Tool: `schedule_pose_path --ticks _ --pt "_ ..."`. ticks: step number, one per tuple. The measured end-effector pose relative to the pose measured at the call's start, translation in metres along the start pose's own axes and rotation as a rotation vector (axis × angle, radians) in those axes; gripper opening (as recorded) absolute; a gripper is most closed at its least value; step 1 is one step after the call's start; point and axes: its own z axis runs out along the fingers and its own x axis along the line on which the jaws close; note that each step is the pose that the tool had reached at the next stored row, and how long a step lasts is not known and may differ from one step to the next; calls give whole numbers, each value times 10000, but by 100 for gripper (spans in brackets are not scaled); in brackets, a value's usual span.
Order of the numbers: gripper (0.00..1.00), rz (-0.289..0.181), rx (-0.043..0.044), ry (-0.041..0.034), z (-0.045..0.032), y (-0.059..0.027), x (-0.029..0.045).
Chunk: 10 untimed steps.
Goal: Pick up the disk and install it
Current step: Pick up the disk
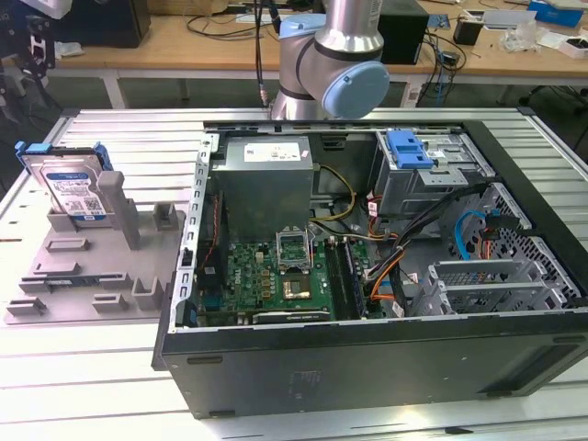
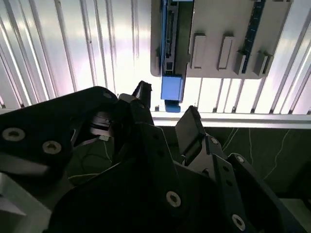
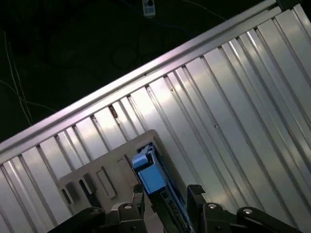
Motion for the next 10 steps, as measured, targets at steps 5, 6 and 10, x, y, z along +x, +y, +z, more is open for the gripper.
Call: schedule_pose_path --ticks 5,6,10 --pt "48 -1476 32 53 6 0 0" --pt "48 -1650 36 59 7 0 0" --pt "48 -2805 62 101 14 -1 -1"
